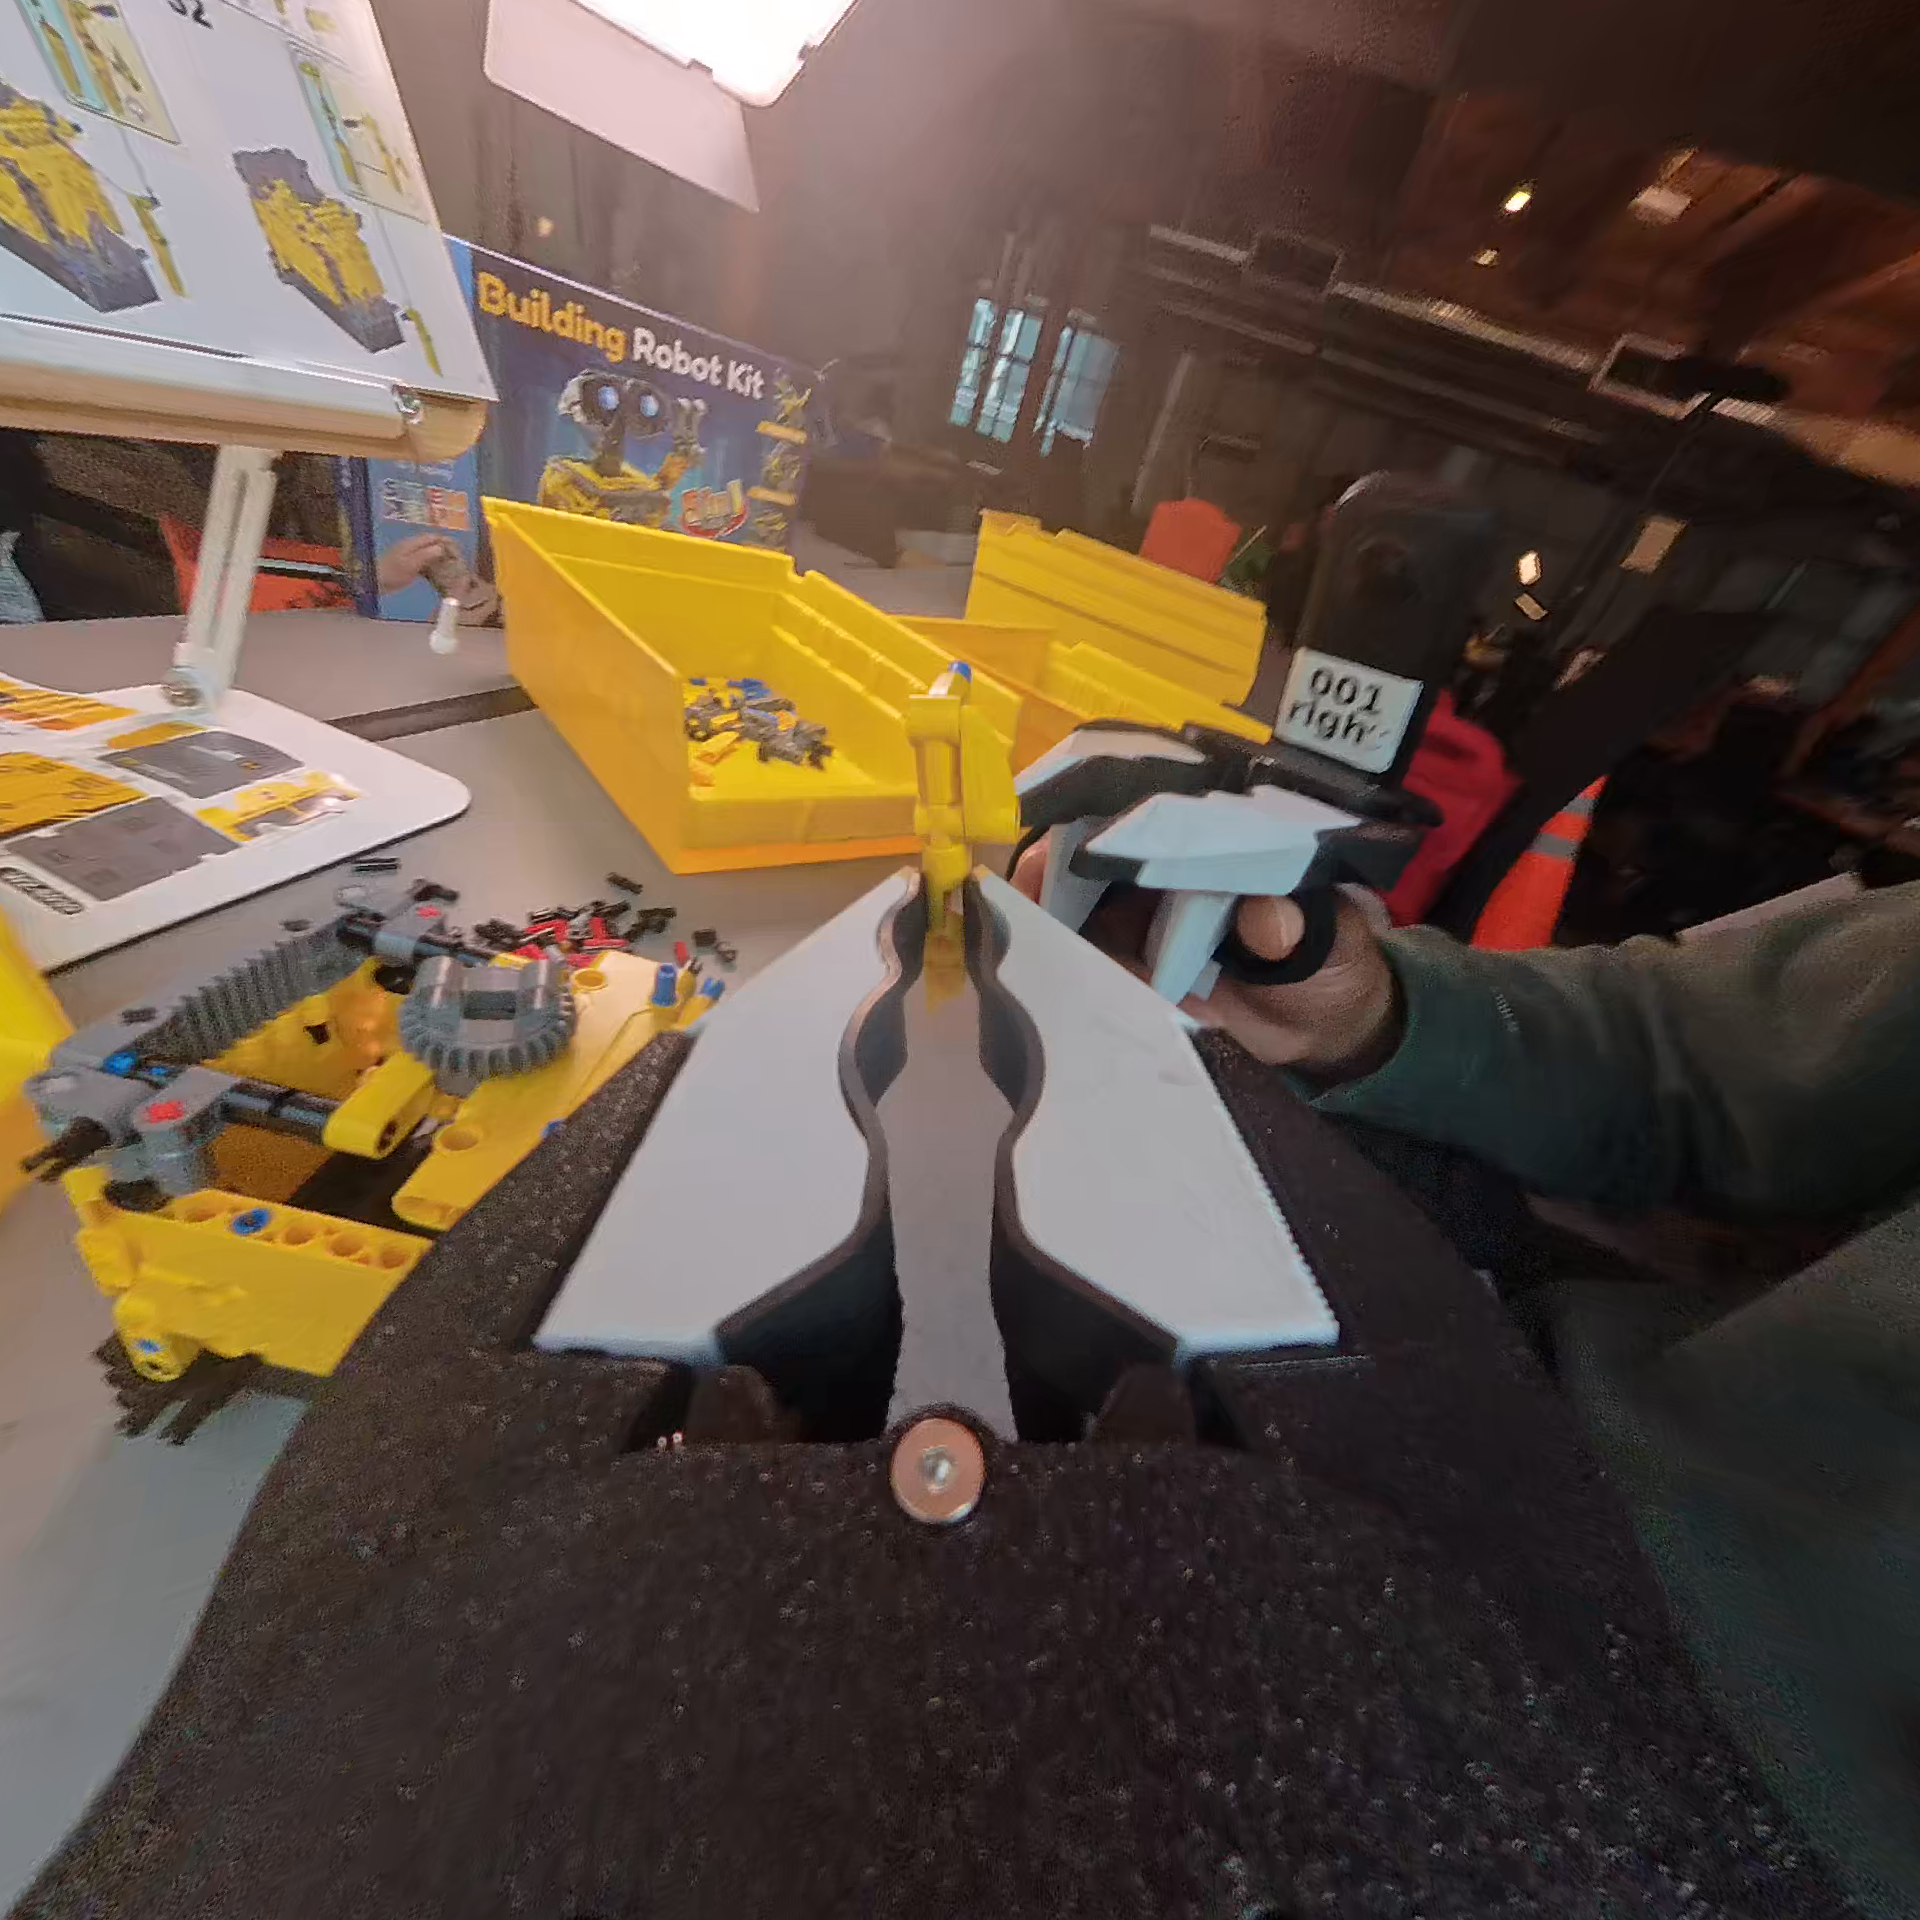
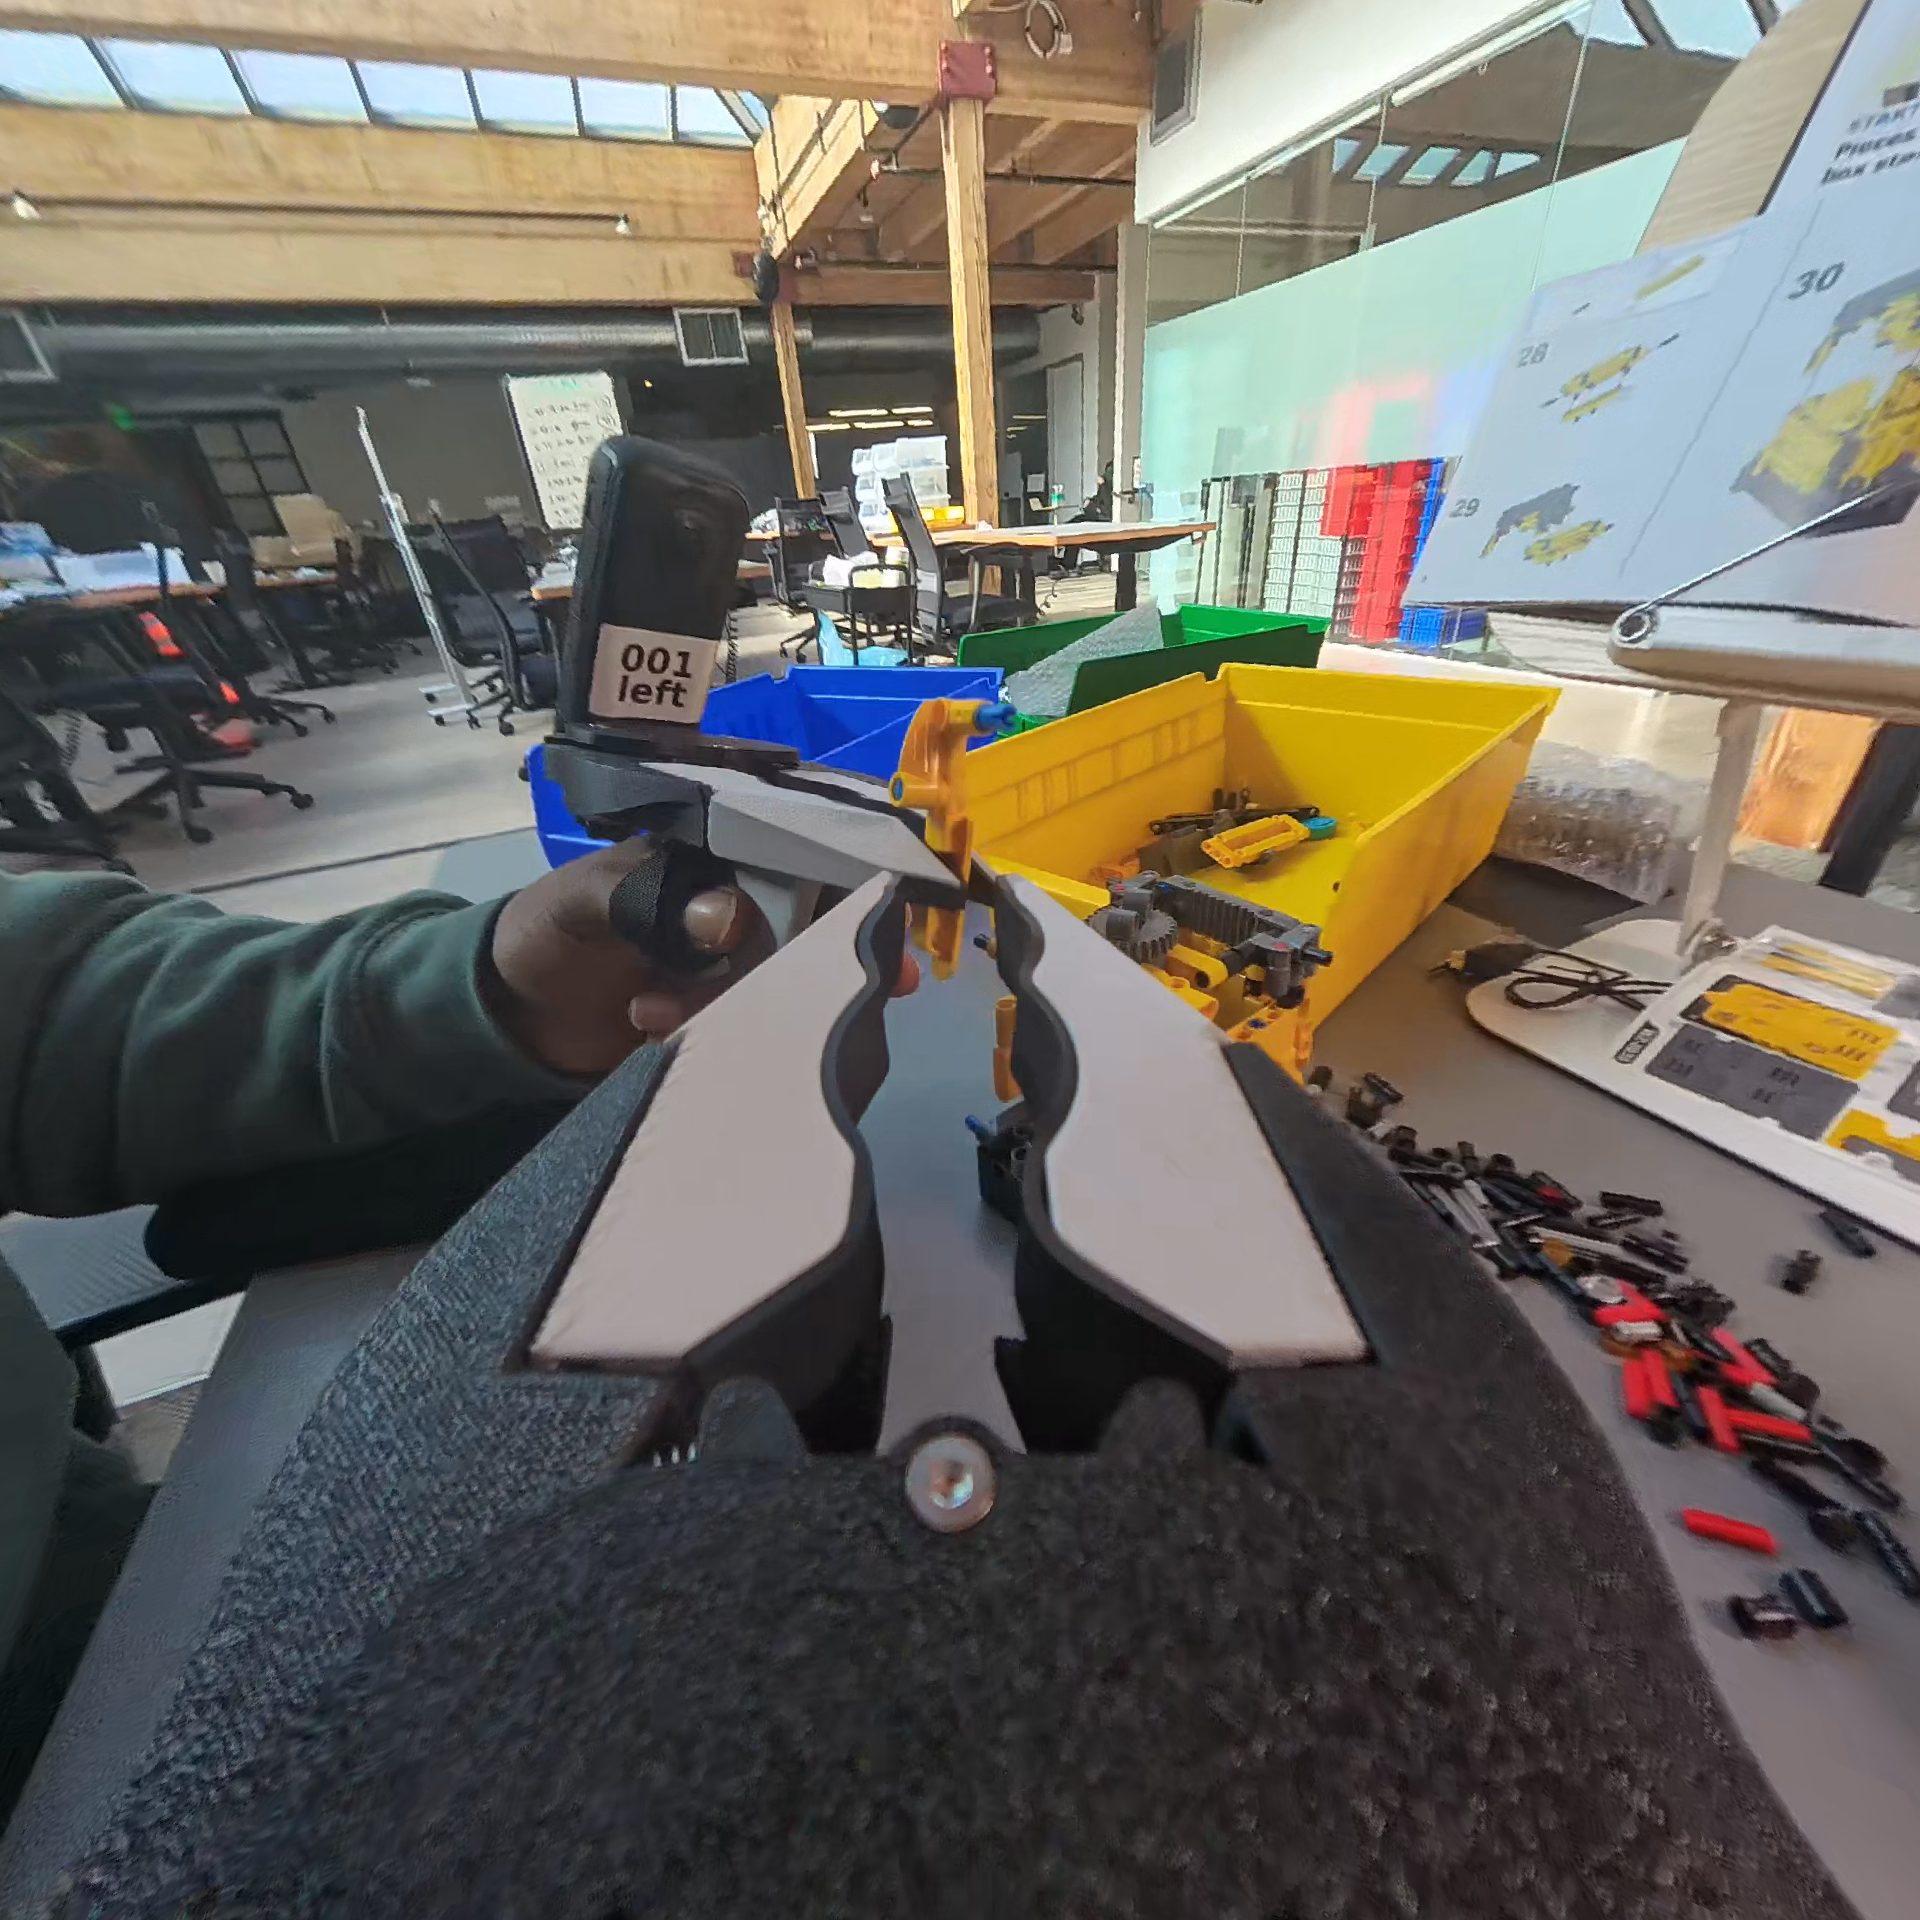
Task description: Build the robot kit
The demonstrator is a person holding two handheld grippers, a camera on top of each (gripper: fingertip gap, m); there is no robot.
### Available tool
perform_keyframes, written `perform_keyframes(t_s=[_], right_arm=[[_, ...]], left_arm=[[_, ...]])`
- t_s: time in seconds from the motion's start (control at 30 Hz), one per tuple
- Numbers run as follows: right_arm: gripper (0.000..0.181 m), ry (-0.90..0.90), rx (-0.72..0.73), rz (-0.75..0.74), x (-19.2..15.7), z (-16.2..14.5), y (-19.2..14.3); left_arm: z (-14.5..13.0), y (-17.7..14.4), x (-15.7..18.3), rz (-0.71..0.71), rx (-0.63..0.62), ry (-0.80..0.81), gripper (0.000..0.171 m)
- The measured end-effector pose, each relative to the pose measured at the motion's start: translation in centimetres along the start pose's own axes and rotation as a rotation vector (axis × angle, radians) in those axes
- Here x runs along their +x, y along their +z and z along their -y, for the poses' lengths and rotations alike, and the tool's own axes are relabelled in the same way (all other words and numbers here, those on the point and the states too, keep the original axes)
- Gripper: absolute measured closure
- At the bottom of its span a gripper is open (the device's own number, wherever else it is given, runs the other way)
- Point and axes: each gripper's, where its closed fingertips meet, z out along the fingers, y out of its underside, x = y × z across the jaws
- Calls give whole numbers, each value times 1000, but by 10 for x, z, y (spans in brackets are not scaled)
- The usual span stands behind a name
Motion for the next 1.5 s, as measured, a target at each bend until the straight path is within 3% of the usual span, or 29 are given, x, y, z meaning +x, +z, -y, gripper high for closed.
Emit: perform_keyframes(t_s=[0.13, 0.3, 0.5, 0.83, 0.93, 1.07, 1.17, 1.27, 1.5], right_arm=[[165, -88, -72, 8, -6, -7, 7], [167, -32, -140, -21, 1, -23, 15], [168, -13, -163, -58, 11, -24, 13], [161, -258, -320, 170, 14, -30, -7], [151, -269, -337, 260, 10, -28, -10], [150, -332, -460, 423, -6, -55, -17], [164, -317, -479, 492, -13, -64, -17], [166, -269, -498, 510, -10, -71, -18], [167, -149, -458, 540, -2, -64, -20]], left_arm=[[-16, 5, -8, 124, -126, 167, 166], [-27, 6, -18, 268, -226, 358, 166], [-35, 7, -26, 370, -304, 469, 166], [-53, 5, -21, 221, -371, 375, 166], [-63, 7, -13, 146, -406, 352, 166], [-82, 11, 4, 17, -474, 326, 166], [-94, 13, 7, -22, -512, 311, 166], [-100, 12, 4, -31, -529, 288, 166], [-87, 13, 5, -96, -428, 117, 166]])
